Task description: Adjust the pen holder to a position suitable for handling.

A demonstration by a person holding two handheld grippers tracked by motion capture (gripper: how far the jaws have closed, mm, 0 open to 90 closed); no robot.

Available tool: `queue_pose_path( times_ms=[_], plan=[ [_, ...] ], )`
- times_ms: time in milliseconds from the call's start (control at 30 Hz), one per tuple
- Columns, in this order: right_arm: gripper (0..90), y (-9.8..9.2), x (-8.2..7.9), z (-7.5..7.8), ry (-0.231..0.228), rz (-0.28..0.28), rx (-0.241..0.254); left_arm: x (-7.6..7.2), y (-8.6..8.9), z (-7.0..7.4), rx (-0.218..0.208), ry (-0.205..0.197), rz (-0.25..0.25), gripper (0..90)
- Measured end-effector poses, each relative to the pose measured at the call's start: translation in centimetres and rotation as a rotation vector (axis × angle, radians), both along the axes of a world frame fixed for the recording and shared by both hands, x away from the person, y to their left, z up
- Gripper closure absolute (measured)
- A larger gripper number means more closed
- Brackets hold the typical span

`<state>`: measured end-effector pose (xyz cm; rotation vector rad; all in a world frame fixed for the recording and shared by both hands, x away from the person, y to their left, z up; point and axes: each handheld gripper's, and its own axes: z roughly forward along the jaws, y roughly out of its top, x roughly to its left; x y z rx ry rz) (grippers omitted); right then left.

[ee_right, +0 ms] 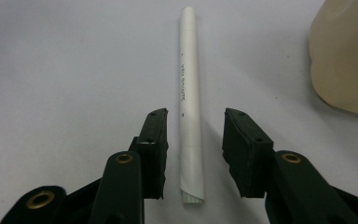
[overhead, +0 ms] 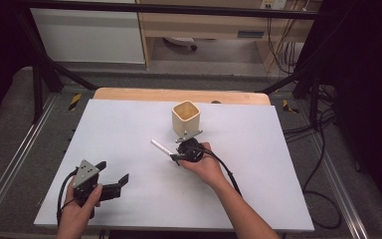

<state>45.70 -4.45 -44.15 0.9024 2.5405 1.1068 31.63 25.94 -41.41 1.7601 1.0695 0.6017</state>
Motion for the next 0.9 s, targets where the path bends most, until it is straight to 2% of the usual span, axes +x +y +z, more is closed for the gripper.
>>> queue_pose_path(
  times_ms=[333, 467, 700, 900],
  plan=[
    [70.5, 0.7, -0.1, -0.9, -0.015, 0.032, -0.025, 0.0, 0.0, 0.0, -0.001, 0.002, -0.003, 7.4],
    [75.2, 1.0, -0.3, -1.0, -0.044, 0.065, -0.049, 0.0, 0.0, -0.1, -0.001, 0.003, -0.001, 7.4],
    [78.8, 0.8, 0.0, -1.1, -0.013, 0.063, -0.011, 0.1, 0.0, -0.2, 0.001, 0.008, 0.0, 7.6],
    [78.9, 0.7, 0.0, -0.9, 0.006, 0.06, -0.014, 0.1, -0.1, -0.2, 0.003, 0.009, -0.005, 7.7]
  ],
)
